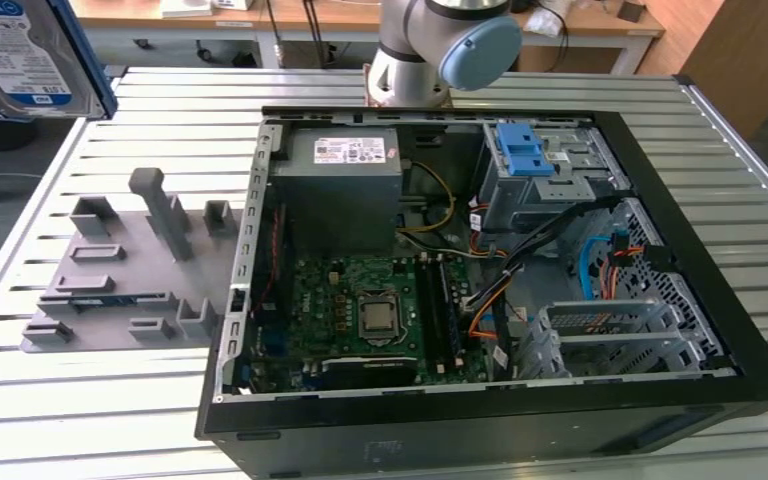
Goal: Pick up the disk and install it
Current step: 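Pick up the disk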
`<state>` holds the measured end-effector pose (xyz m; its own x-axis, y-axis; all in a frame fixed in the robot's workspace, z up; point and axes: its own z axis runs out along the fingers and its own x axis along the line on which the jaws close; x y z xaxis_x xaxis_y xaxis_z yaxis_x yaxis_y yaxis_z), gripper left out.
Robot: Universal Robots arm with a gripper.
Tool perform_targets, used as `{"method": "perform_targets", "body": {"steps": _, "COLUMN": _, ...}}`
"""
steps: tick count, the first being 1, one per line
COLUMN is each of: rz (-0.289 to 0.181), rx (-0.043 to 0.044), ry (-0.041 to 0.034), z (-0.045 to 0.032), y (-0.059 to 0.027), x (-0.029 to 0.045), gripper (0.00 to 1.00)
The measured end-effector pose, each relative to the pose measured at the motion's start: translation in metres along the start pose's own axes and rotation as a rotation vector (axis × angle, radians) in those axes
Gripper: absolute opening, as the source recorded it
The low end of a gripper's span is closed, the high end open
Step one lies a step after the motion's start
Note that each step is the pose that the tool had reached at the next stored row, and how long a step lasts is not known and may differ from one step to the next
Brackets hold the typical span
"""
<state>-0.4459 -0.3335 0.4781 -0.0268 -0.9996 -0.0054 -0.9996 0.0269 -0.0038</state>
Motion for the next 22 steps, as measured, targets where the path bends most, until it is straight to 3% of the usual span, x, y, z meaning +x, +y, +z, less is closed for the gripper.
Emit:
{"method": "perform_targets", "body": {"steps": 10, "rz": 0.000, "rx": -0.0002, "ry": -0.0041, "z": -0.0027, "y": -0.0002, "x": 0.0056, "gripper": 0.36}}
{"method": "perform_targets", "body": {"steps": 22, "rz": 0.000, "rx": -0.0001, "ry": -0.0042, "z": -0.0026, "y": -0.0059, "x": 0.0056, "gripper": 0.36}}
